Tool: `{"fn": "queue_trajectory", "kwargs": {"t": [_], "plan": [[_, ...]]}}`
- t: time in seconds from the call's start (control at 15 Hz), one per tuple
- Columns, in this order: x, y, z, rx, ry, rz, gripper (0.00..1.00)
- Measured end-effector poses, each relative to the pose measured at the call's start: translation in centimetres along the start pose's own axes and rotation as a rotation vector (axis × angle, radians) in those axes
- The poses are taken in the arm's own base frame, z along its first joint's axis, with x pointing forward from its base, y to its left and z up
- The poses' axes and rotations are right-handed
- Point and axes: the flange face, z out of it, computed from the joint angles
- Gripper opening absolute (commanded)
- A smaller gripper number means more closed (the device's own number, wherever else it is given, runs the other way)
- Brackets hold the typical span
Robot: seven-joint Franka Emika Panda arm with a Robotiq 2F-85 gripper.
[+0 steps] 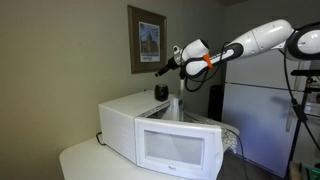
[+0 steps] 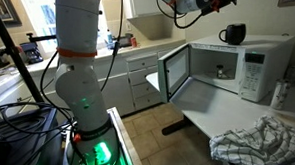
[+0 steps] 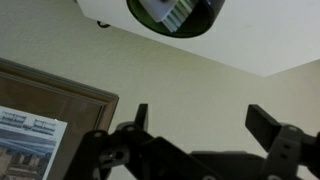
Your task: Pick up the brush on the table and place it inside the black cup on top of the microwave
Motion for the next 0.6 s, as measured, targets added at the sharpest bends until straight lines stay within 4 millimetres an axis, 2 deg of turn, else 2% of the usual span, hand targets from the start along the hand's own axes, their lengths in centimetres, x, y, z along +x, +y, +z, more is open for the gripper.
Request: {"fn": "queue_trajectory", "kwargs": {"t": [0.2, 0.6], "plan": [[0.57, -0.93, -1.29, 0.015, 0.024, -0.041, 1.00], [0.22, -0.88, -1.35, 0.015, 0.018, -0.046, 1.00]]}}
